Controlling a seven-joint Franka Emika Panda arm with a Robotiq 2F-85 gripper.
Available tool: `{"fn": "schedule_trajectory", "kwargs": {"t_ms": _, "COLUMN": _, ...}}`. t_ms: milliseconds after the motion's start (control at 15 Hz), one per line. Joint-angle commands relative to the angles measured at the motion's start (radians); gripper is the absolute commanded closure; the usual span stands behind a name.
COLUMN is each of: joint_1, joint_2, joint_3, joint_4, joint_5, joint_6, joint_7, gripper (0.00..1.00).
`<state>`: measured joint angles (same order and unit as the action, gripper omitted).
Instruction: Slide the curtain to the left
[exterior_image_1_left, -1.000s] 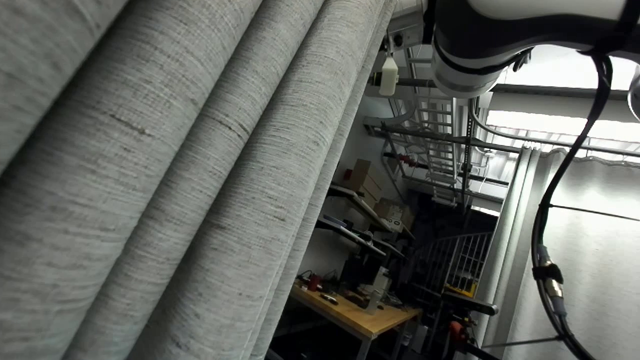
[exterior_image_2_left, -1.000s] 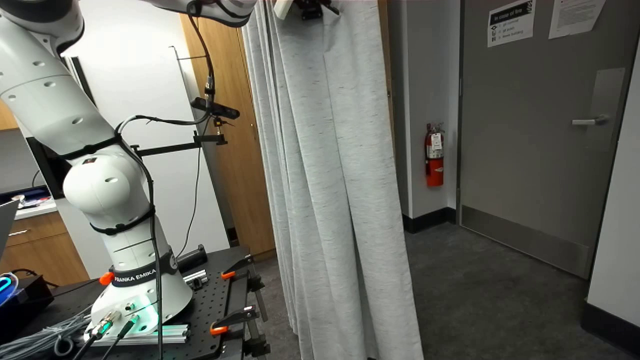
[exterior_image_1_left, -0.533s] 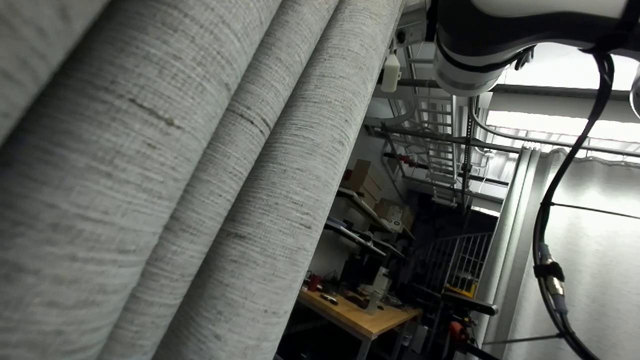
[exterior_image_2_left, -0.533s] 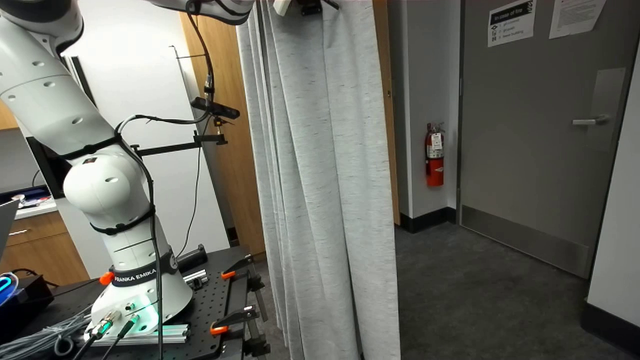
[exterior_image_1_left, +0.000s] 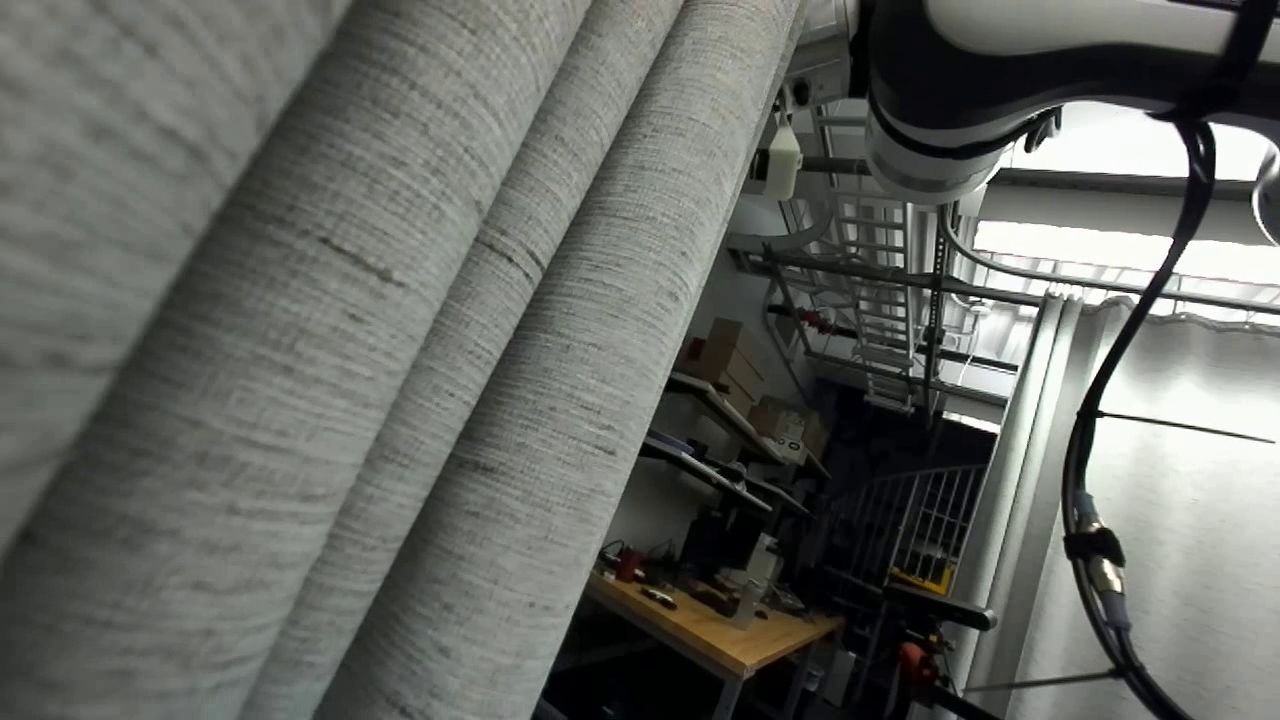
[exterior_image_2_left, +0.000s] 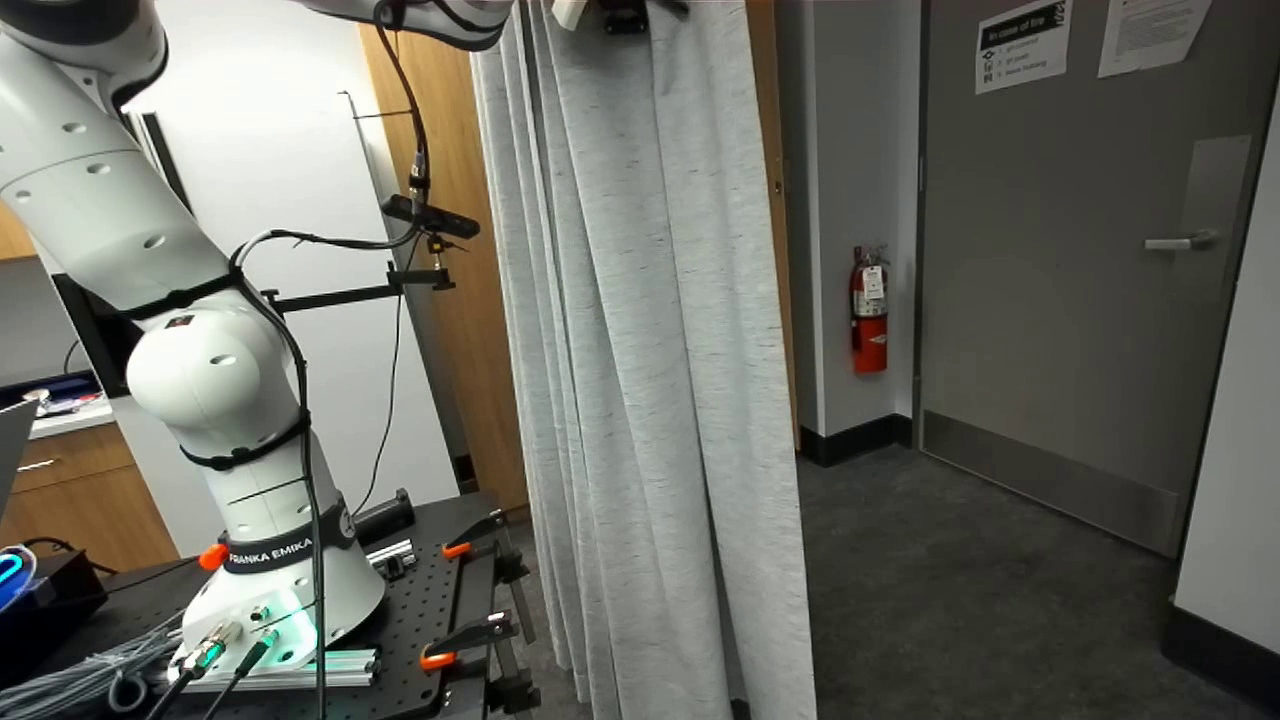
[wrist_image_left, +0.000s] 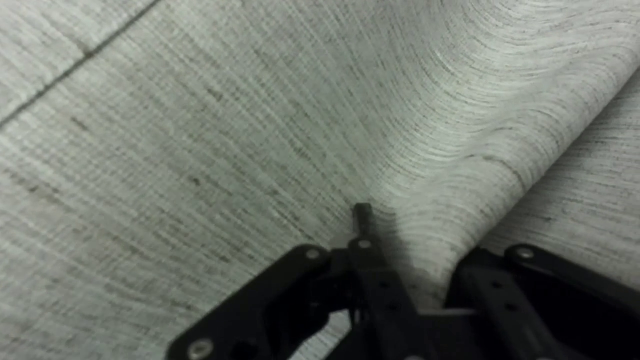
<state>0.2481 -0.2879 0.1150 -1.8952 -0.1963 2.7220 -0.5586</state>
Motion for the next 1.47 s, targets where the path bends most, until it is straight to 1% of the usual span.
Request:
{"fn": "schedule_trajectory", "kwargs": {"t_ms": 0, "joint_1": -0.004, "joint_2": -0.02, "joint_3": -0.018, "joint_4": -0.026, "joint_5": -0.009, "joint_6": -0.003, "joint_7": -0.039, "gripper": 0.42}}
{"fn": "schedule_trajectory", "kwargs": {"t_ms": 333, "joint_1": -0.058, "joint_2": -0.032, "joint_3": -0.039, "joint_4": -0.013, "joint_5": -0.039, "joint_6": -0.065, "joint_7": -0.004, "gripper": 0.05}}
{"fn": "schedule_trajectory", "kwargs": {"t_ms": 400, "joint_1": -0.077, "joint_2": -0.033, "joint_3": -0.042, "joint_4": -0.006, "joint_5": -0.048, "joint_6": -0.075, "joint_7": 0.009, "gripper": 0.01}}
{"fn": "schedule_trajectory", "kwargs": {"t_ms": 667, "joint_1": -0.127, "joint_2": -0.04, "joint_3": -0.067, "joint_4": 0.032, "joint_5": -0.036, "joint_6": -0.178, "joint_7": 0.048, "gripper": 0.0}}
{"fn": "schedule_trajectory", "kwargs": {"t_ms": 1000, "joint_1": -0.178, "joint_2": -0.058, "joint_3": -0.099, "joint_4": 0.069, "joint_5": -0.019, "joint_6": -0.296, "joint_7": 0.141, "gripper": 0.0}}
{"fn": "schedule_trajectory", "kwargs": {"t_ms": 1267, "joint_1": -0.195, "joint_2": -0.082, "joint_3": -0.113, "joint_4": 0.069, "joint_5": -0.014, "joint_6": -0.355, "joint_7": 0.186, "gripper": 0.0}}
{"fn": "schedule_trajectory", "kwargs": {"t_ms": 1400, "joint_1": -0.208, "joint_2": -0.089, "joint_3": -0.108, "joint_4": 0.065, "joint_5": -0.027, "joint_6": -0.352, "joint_7": 0.224, "gripper": 0.0}}
